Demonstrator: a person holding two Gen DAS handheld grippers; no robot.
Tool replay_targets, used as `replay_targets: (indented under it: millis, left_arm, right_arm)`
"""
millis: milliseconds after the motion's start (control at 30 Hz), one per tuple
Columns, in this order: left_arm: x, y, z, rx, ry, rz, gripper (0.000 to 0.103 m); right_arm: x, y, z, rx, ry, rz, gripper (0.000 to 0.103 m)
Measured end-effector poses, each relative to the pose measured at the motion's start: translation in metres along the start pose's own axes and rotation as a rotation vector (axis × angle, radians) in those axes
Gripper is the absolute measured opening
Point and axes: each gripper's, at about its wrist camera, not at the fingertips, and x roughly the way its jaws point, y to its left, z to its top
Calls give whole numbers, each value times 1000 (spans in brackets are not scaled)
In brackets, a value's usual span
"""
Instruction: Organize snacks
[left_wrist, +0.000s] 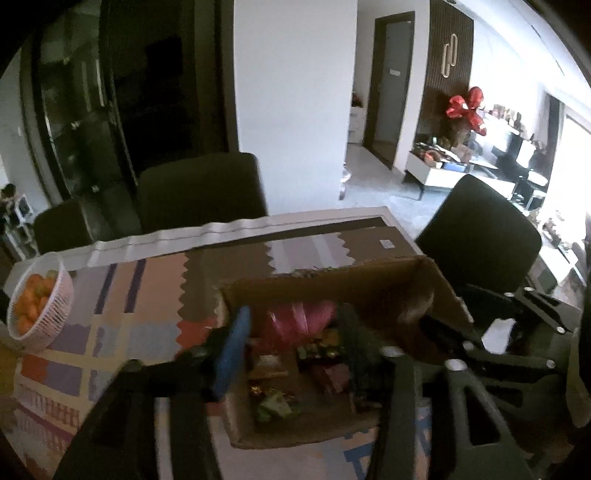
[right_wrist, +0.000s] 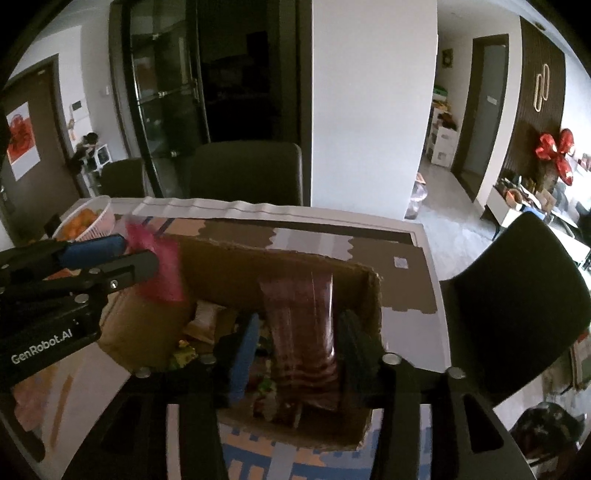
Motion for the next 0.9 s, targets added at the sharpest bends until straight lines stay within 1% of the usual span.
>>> replay_targets:
  millis: [33, 100, 167, 200, 333, 400, 433, 500, 567, 633, 700, 800, 900]
  left_arm:
    - [-3, 0, -1, 6, -13, 17, 62]
    - [-9, 0, -5, 18, -30, 45, 62]
    - [-17, 1, -10, 22, -43, 59, 63]
    - [-22, 1, -14, 22, -53, 68, 65]
    - [-46, -1, -31, 26, -97, 98, 69]
    - [-57, -1, -39, 26, -116, 109, 71]
    - [-64, -1, -44, 26, -129, 113, 73]
    - [-79, -3, -55, 27, -147, 126, 74]
    - [-91, -4, -63, 24, -163, 129, 76]
    - [-103, -6, -71, 19, -183, 123, 81]
    - [-117, -9, -83, 26, -206, 127, 83]
    - [-132, -13, -95, 26, -230, 129, 86]
    - [-145, -17, -108, 25, -240, 123, 89]
  right_arm:
    - [-1, 1, -1, 0, -2, -12, 61]
    - [-6, 1, -4, 1, -11, -37, 62]
    - [-12, 1, -8, 4, -18, -30, 63]
    - [-15, 0, -10, 8, -20, -28, 63]
    - [-37, 1, -22, 22, -64, -40, 69]
    - [-48, 5, -26, 18, -85, -42, 70]
    - [-55, 7, -30, 17, -97, -44, 72]
    - [-65, 7, -36, 22, -119, -47, 74]
    - [-79, 8, -45, 32, -146, -47, 77]
    - [-89, 9, -51, 40, -165, -40, 78]
    - [-101, 11, -59, 50, -187, -33, 78]
    - [-119, 12, -71, 57, -220, -40, 82]
    - [-134, 17, -82, 43, -249, -49, 83]
